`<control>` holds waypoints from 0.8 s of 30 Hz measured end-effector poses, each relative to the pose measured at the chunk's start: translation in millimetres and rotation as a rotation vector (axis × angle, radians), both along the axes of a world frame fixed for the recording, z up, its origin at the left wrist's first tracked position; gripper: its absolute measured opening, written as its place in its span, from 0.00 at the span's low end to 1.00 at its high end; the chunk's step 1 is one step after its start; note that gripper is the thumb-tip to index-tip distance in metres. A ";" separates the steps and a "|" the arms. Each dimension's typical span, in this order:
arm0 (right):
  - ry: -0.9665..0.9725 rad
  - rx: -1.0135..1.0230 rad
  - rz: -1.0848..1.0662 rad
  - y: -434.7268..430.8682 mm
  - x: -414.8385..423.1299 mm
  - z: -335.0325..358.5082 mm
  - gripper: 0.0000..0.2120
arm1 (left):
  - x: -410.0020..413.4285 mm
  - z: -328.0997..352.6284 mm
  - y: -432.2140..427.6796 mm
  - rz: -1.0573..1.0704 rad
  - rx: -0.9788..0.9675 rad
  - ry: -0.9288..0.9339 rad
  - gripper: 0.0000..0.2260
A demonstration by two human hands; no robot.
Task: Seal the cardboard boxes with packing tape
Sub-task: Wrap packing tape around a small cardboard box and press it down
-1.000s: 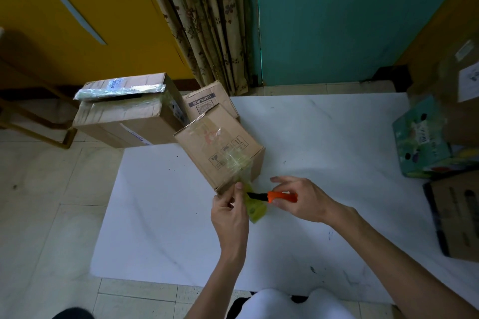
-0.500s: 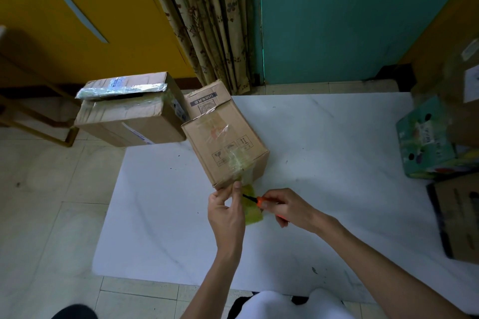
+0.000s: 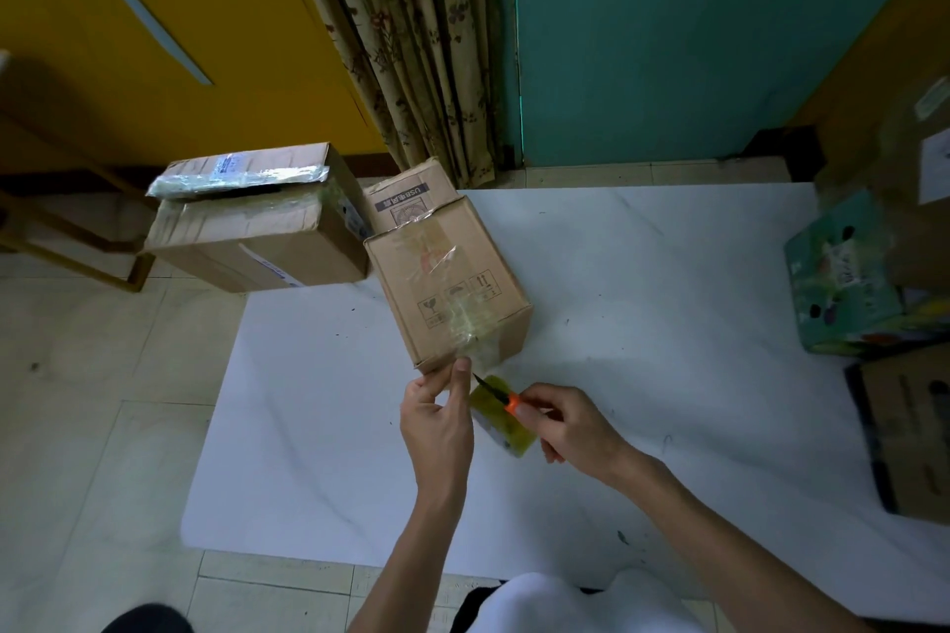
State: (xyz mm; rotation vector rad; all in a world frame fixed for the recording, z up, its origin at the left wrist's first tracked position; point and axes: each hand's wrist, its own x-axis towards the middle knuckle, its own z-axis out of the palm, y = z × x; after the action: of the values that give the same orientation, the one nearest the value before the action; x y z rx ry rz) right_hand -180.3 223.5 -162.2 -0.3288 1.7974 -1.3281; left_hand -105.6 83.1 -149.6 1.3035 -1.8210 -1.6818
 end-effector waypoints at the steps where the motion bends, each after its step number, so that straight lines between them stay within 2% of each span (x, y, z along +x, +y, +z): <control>1: 0.069 0.027 0.014 1.2 -1.7 3.3 0.09 | -0.6 0.6 -0.2 0.004 0.002 -0.002 0.13; 4: 0.235 0.110 0.054 2.9 -5.4 13.5 0.10 | -3.9 2.1 -0.5 0.022 0.022 0.008 0.10; 8: 0.282 0.185 0.083 1.7 -5.6 18.2 0.14 | -8.4 4.9 -1.3 0.022 0.039 0.008 0.06; 15: 0.208 0.283 0.043 -9.0 -6.0 28.2 0.18 | -6.8 5.2 0.1 0.012 0.054 0.022 0.07; 24: 0.050 0.361 -0.120 -28.5 -0.8 38.2 0.20 | -4.7 3.8 4.9 -0.012 -0.005 0.025 0.08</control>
State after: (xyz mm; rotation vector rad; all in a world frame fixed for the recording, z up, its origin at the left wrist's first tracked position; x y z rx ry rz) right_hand -181.1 195.0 -124.0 -0.0581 2.0808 -1.0530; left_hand -110.3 88.0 -145.7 1.2657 -1.8217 -1.6908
